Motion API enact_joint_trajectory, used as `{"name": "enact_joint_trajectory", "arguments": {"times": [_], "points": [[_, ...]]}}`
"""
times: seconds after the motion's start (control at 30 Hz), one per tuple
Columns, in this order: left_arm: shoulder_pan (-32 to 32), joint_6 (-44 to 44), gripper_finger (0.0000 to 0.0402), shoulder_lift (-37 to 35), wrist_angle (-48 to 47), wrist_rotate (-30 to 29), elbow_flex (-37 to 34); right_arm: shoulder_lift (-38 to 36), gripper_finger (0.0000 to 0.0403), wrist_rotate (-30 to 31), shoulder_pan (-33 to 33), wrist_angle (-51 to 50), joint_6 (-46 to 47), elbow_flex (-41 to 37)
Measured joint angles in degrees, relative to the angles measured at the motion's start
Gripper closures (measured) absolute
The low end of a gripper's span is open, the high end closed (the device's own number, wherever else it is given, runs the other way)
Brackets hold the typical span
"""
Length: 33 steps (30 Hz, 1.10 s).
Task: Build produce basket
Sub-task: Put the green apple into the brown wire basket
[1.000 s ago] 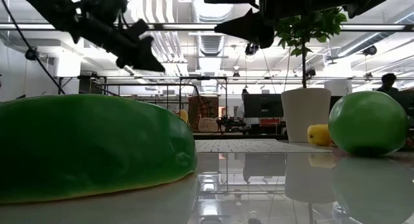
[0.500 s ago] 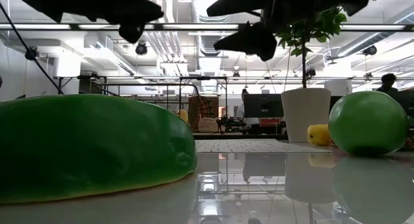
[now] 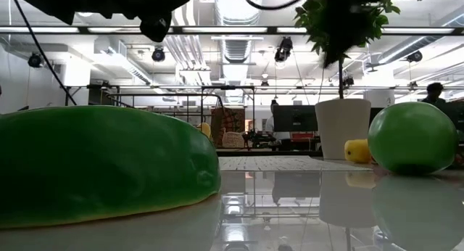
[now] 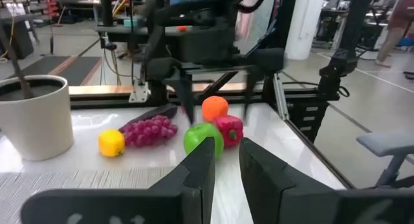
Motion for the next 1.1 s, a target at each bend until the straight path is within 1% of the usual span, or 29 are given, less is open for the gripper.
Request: {"name": "enact_joint_trajectory", "arguments": {"times": [0.07, 0.1, 0.2, 0.27, 0.37, 0.43, 0.53, 0.67, 0.8, 0.93, 1.1], "points": [[0.0, 0.04, 0.0347, 0.67, 1.21, 0.0, 0.0, 0.0, 0.0051, -0.03, 0.49, -9.3, 3.37, 2.13], [0.0, 0.04, 0.0347, 0.95, 1.56, 0.0, 0.0, 0.0, 0.0051, -0.24, 0.92, -12.86, 3.64, 2.92], [0.0, 0.07, 0.0347, 1.42, 2.09, 0.0, 0.0, -0.04, 0.0051, -2.34, 3.47, -19.51, -0.42, 3.53], [0.0, 0.09, 0.0347, 1.55, 2.12, 0.0, 0.0, -0.04, 0.0051, -2.6, 5.96, -21.06, -3.57, 2.84], [0.0, 0.09, 0.0347, 1.55, 2.12, -0.18, 0.0, -0.04, 0.0051, -2.81, 9.11, -20.41, -5.55, 1.5], [0.01, 0.1, 0.0347, 1.53, 2.09, -0.88, 0.0, 0.17, 0.0051, -2.15, 10.09, -20.25, -4.92, 1.12], [0.02, 1.36, 0.0347, 1.51, 2.18, -2.32, 0.0, 0.44, 0.0051, 0.73, 10.1, -19.97, -3.65, 1.01], [0.04, 3.04, 0.0347, 1.49, 2.47, -3.54, 0.02, 0.66, 0.0051, 2.54, 9.95, -17.63, -3.9, 0.52], [0.04, 3.12, 0.0347, 1.47, 2.63, -3.54, 0.02, 0.7, 0.0051, 1.91, 9.17, -12.71, -5.81, -1.64], [0.04, 3.14, 0.0347, 1.47, 3.44, -3.54, 0.02, 0.68, 0.0051, 1.79, 8.18, -11.39, -6.61, -5.06], [0.04, 3.65, 0.0347, 1.44, 3.63, -3.52, 0.04, 0.35, 0.0051, -0.98, 6.5, -9.05, -7.14, -10.06]]}}
